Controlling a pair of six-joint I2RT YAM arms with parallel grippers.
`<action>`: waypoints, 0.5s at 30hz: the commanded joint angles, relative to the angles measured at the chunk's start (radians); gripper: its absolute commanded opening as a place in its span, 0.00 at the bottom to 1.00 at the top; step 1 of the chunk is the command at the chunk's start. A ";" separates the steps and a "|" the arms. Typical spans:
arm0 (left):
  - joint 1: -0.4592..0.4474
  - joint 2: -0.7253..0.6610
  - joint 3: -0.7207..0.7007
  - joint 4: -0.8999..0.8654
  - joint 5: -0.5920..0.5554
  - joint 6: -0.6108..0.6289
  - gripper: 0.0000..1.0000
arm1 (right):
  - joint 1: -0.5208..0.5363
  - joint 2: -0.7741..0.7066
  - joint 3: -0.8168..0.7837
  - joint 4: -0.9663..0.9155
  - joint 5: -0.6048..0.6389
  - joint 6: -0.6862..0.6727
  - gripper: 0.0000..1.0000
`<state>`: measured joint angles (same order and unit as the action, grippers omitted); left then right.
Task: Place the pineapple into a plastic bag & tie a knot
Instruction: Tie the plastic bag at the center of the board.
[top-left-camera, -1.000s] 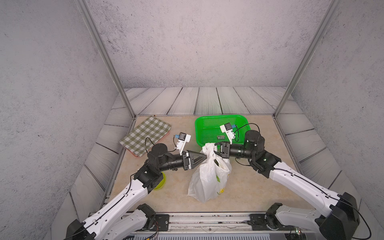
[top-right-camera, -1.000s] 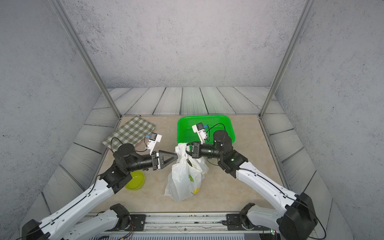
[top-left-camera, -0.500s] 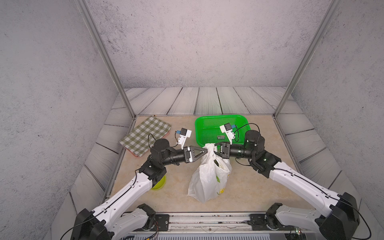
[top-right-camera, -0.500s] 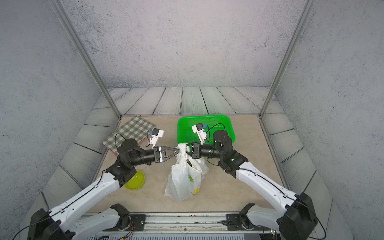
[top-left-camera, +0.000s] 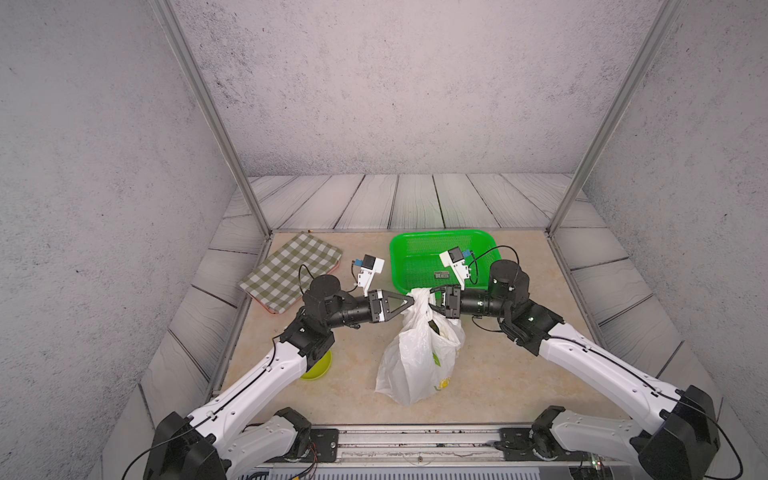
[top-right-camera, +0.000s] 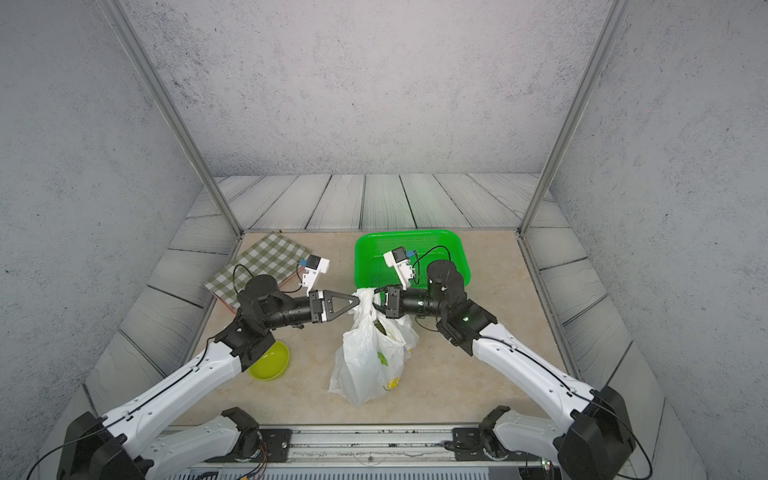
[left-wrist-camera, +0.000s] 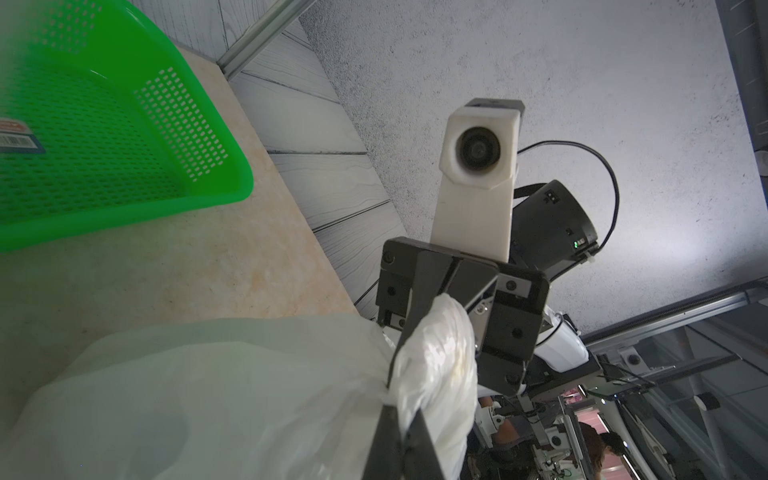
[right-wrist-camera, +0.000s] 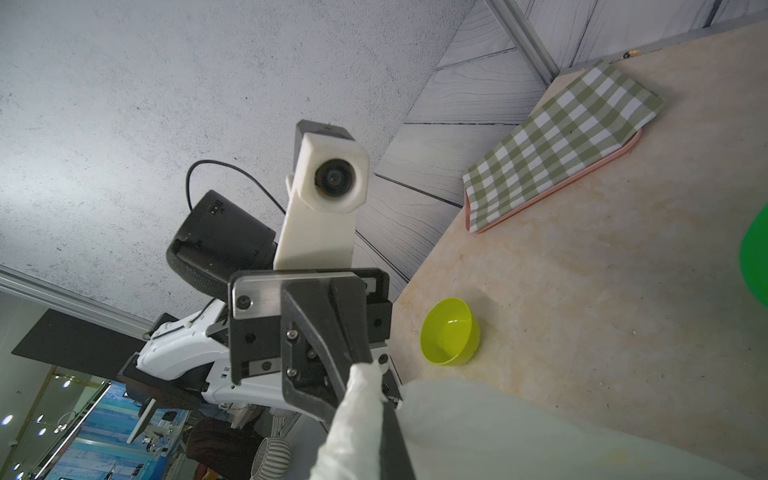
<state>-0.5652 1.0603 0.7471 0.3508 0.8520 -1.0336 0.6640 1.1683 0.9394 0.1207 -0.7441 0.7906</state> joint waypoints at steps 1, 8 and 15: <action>0.014 0.009 0.026 0.003 -0.017 0.010 0.00 | 0.008 -0.041 0.026 -0.068 -0.014 -0.059 0.00; 0.016 0.001 0.044 -0.052 -0.016 0.049 0.00 | 0.007 -0.130 0.119 -0.460 0.244 -0.232 0.45; 0.018 0.004 0.055 -0.070 -0.006 0.066 0.00 | 0.005 -0.236 0.172 -0.652 0.374 -0.280 0.61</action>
<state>-0.5564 1.0676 0.7715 0.2810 0.8360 -0.9947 0.6689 0.9726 1.0908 -0.4038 -0.4477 0.5571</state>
